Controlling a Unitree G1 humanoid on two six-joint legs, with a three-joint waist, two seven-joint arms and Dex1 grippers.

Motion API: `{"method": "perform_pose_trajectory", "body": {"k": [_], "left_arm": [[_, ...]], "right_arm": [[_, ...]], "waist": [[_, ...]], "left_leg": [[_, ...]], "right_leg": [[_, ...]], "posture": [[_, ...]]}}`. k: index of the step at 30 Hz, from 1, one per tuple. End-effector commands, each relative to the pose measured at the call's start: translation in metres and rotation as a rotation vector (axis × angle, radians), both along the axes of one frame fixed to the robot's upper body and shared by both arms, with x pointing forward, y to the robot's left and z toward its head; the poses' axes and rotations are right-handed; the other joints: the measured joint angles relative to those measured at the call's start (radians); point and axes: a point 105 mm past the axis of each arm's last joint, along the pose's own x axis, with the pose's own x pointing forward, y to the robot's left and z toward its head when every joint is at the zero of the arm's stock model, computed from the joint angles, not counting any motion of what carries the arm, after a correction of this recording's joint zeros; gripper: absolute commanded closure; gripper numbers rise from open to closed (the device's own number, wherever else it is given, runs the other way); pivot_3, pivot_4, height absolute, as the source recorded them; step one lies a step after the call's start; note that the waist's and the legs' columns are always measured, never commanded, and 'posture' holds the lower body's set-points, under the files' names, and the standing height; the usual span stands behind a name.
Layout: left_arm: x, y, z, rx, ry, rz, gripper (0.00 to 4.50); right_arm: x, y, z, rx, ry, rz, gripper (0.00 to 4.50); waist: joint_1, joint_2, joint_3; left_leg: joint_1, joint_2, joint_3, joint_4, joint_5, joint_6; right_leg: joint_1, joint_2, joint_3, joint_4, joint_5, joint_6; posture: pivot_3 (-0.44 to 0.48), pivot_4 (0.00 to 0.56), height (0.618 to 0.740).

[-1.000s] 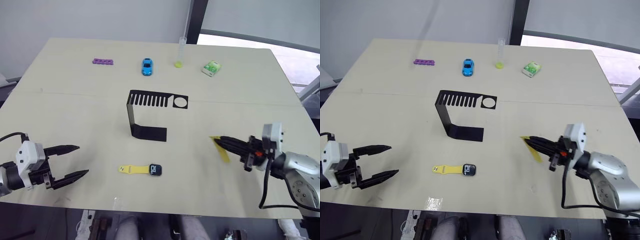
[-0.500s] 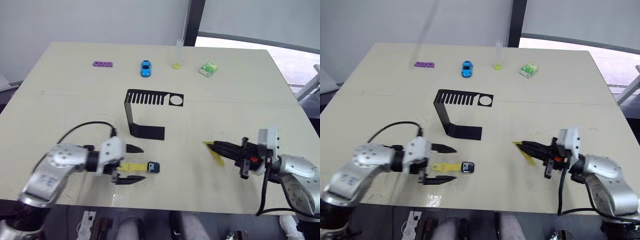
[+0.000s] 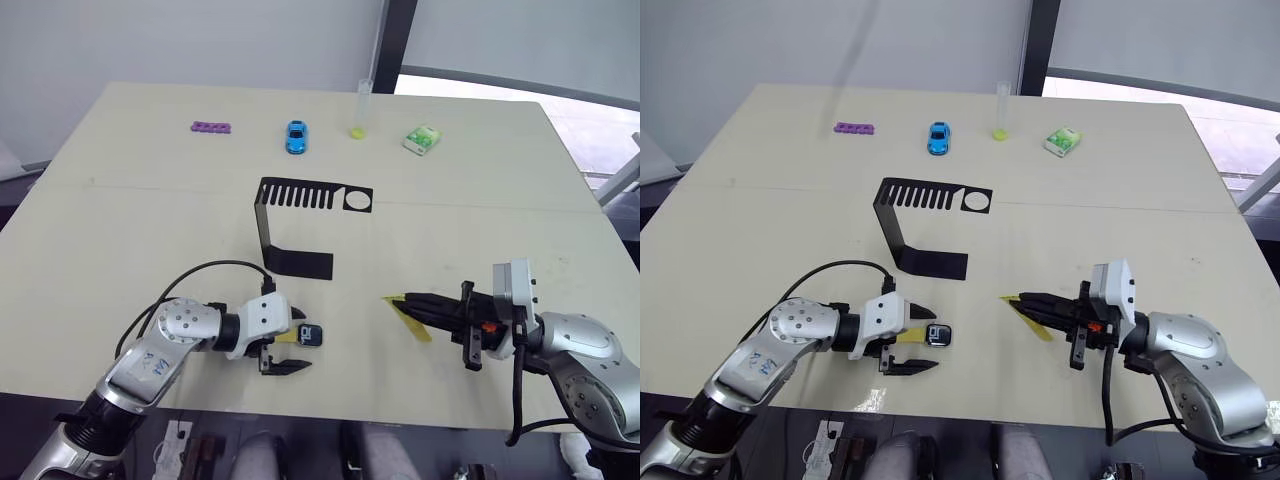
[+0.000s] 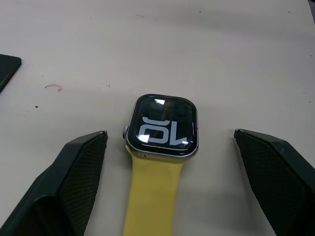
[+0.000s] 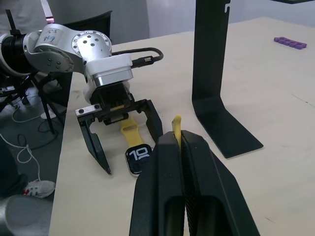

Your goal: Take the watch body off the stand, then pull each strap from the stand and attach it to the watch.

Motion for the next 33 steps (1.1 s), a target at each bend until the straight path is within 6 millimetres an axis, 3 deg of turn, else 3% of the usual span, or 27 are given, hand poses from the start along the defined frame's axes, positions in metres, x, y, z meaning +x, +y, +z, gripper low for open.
{"method": "perform_pose_trajectory", "body": {"k": [1, 19, 22, 26, 33], "left_arm": [[0.002, 0.001, 0.002, 0.001, -0.020, 0.005, 0.03], [0.004, -0.010, -0.013, 0.011, -0.015, -0.007, 0.03], [0.004, -0.012, -0.015, 0.007, -0.010, -0.006, 0.86], [0.007, -0.013, -0.021, 0.019, -0.004, 0.024, 2.75], [0.006, -0.005, -0.030, 0.036, 0.026, 0.038, 2.87]], "right_arm": [[-0.004, 0.005, 0.009, 0.009, -0.040, 0.017, 4.50], [-0.009, 0.005, 0.002, 0.002, -0.018, 0.020, 4.50], [-0.010, 0.004, 0.001, 0.002, -0.011, 0.019, 4.50], [-0.012, 0.003, -0.001, 0.003, 0.000, 0.019, 4.50], [-0.013, 0.001, -0.003, 0.005, 0.007, 0.014, 4.50]], "waist": [[0.002, 0.000, 0.000], [0.006, -0.001, -0.001], [0.005, -0.001, -0.001], [0.005, -0.001, -0.001], [0.004, -0.001, -0.002]], "left_leg": [[0.000, 0.000, 0.000, 0.000, 0.000, 0.000], [0.000, 0.000, 0.000, 0.002, -0.001, 0.001], [0.000, 0.000, 0.000, 0.002, -0.001, 0.001], [0.000, 0.000, 0.000, 0.002, -0.001, 0.001], [0.001, 0.000, -0.001, 0.003, -0.001, 0.001]], "right_leg": [[0.000, 0.000, 0.000, 0.000, 0.000, 0.000], [0.001, 0.000, 0.000, 0.000, 0.000, 0.000], [0.002, 0.000, 0.000, 0.001, 0.000, 0.000], [0.002, 0.000, 0.000, 0.001, 0.000, 0.000], [0.003, 0.000, -0.001, 0.001, 0.000, 0.000]], "posture": [[0.000, 0.150, 0.740], [0.000, 0.150, 0.740], [0.000, 0.150, 0.740], [0.000, 0.150, 0.740], [0.000, 0.150, 0.740]]}}
